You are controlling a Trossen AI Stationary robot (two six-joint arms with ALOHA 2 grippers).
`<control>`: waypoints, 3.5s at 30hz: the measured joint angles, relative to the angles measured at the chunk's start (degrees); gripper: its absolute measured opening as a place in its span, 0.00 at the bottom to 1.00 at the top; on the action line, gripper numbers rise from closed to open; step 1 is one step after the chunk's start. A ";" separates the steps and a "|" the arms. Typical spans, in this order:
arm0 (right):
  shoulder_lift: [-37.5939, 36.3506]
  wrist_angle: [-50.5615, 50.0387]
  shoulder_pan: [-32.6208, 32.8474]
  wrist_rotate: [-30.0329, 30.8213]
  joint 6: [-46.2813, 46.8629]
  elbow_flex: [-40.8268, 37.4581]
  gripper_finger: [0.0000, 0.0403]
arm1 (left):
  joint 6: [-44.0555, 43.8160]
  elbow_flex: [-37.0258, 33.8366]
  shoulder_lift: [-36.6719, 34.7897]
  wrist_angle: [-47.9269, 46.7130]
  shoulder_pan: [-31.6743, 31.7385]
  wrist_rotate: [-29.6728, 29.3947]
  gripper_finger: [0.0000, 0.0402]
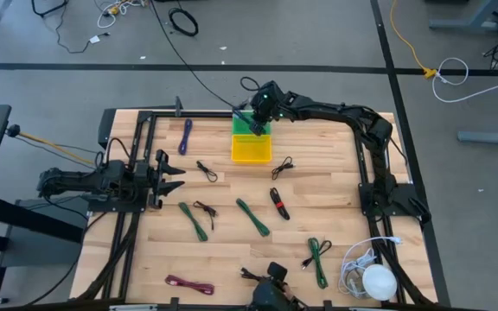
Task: Pick & Place USB Port
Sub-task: Put the black charger cable into the yellow basket
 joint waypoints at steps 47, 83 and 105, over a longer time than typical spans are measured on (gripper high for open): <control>-9.55 -26.86 23.99 18.23 2.60 -19.40 0.41 | -1.50 0.02 0.00 -0.23 -0.01 0.22 0.40; -16.42 -21.30 23.22 13.59 2.47 -26.51 0.02 | -2.05 0.02 0.00 -0.23 -0.02 0.00 0.40; -32.28 5.93 27.13 1.58 5.27 -26.32 0.02 | 2.00 18.92 40.39 13.91 2.15 -7.85 0.35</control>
